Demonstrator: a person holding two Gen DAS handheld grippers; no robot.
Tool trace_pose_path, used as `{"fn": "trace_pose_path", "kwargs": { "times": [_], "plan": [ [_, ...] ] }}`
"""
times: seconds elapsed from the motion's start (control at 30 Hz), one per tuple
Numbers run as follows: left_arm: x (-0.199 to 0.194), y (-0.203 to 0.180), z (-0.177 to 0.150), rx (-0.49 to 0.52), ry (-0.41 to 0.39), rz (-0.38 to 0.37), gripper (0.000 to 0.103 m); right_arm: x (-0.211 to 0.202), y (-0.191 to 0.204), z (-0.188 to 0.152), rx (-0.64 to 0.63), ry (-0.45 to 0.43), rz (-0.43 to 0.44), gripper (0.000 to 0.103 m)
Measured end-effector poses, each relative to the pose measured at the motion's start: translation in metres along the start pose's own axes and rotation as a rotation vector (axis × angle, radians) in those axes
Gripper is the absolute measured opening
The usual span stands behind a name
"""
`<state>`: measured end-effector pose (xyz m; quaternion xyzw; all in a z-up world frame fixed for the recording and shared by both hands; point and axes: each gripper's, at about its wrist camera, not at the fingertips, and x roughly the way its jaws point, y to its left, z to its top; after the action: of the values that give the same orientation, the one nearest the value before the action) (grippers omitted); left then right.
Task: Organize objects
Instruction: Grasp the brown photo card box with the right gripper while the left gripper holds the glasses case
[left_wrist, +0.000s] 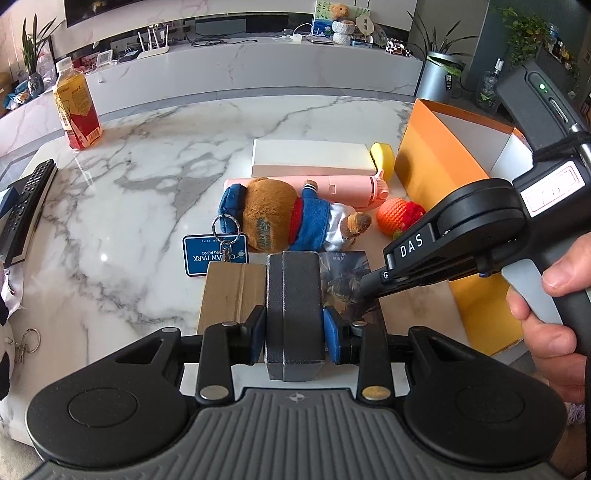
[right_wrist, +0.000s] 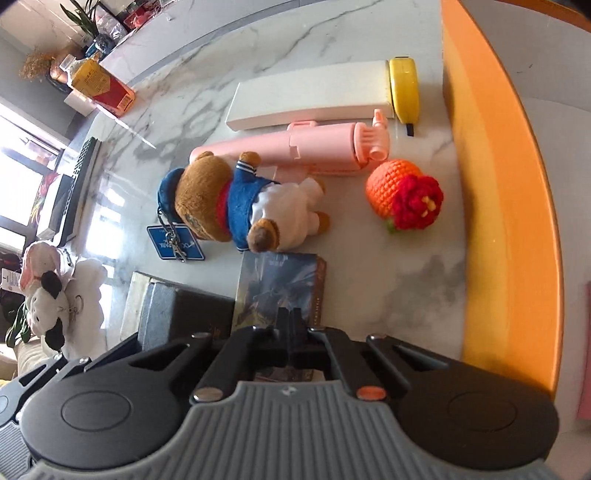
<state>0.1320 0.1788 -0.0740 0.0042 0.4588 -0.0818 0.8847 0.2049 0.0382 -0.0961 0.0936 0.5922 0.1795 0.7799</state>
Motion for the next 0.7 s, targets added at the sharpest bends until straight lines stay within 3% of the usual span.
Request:
{"fn": "trace_pose_path", "kwargs": {
  "times": [0.13, 0.17, 0.2, 0.23, 0.4, 0.53, 0.7],
  "plan": [
    [0.000, 0.000, 0.000, -0.006, -0.002, 0.003, 0.038, -0.003, -0.002, -0.001, 0.015, -0.010, 0.008, 0.015],
    [0.000, -0.001, 0.000, -0.006, -0.002, 0.003, 0.038, -0.003, -0.002, -0.001, 0.016, -0.012, -0.011, 0.040],
    [0.000, -0.001, 0.000, -0.007, -0.002, 0.003, 0.038, -0.004, -0.004, -0.001, 0.020, -0.019, -0.017, 0.051],
    [0.000, -0.001, 0.000, -0.007, -0.003, 0.002, 0.038, -0.004, -0.004, -0.001, 0.017, -0.020, -0.006, 0.054],
    [0.000, 0.002, 0.000, -0.015, -0.006, -0.021, 0.038, 0.018, -0.015, -0.003, 0.094, 0.056, 0.066, 0.048],
    [0.000, 0.005, 0.000, -0.023, -0.014, -0.043, 0.038, 0.019, -0.020, -0.005, 0.138, 0.061, 0.107, 0.039],
    [-0.002, 0.009, -0.002, -0.061, -0.015, -0.058, 0.038, 0.007, -0.015, -0.009, 0.107, 0.010, 0.112, 0.032]
  ]
}}
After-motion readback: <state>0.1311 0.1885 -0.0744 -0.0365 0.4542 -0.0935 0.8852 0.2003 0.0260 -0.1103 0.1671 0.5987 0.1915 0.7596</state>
